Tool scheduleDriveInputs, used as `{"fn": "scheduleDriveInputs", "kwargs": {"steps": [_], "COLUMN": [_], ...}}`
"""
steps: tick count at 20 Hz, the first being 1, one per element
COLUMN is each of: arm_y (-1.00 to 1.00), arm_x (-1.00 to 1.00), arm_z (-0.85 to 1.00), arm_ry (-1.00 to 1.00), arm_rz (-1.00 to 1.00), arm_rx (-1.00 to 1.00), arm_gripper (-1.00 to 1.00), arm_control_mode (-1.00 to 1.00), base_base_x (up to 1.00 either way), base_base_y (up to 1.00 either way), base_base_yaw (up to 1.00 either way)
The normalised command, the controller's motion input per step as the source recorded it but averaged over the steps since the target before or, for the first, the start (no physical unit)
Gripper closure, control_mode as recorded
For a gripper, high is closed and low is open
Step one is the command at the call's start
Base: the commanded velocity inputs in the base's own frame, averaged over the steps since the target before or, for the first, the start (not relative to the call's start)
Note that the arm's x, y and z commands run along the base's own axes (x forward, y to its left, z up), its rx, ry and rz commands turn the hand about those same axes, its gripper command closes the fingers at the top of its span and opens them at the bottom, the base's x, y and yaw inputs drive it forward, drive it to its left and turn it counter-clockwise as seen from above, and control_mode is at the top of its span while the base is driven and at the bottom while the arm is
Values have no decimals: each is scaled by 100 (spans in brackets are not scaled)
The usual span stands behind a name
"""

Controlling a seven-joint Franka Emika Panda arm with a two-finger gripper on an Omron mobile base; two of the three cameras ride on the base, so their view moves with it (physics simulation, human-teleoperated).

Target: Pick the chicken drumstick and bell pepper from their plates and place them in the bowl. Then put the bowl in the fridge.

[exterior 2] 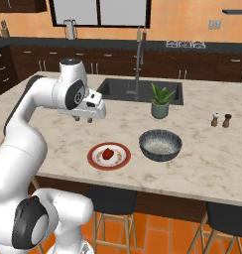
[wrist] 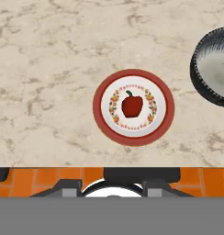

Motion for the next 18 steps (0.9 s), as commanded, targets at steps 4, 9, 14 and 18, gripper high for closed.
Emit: {"fn": "scheduleDriveInputs", "kwargs": {"steps": [4,9,14,18], "arm_y": [0,-15,-26,-19], "arm_x": [0,19,31,38], "arm_z": [-36,-70,-70,-57], "arm_ry": [0,1,4,5], "arm_rz": [0,0,-1,0], "arm_rx": [0,0,1,0], "arm_gripper": [-100,-100,-100,-100], "arm_control_mode": [-100,-100,-100,-100], "base_base_x": [0,0,0,0], "base_base_y": [0,0,0,0], "base_base_yaw": [0,0,0,0]}}
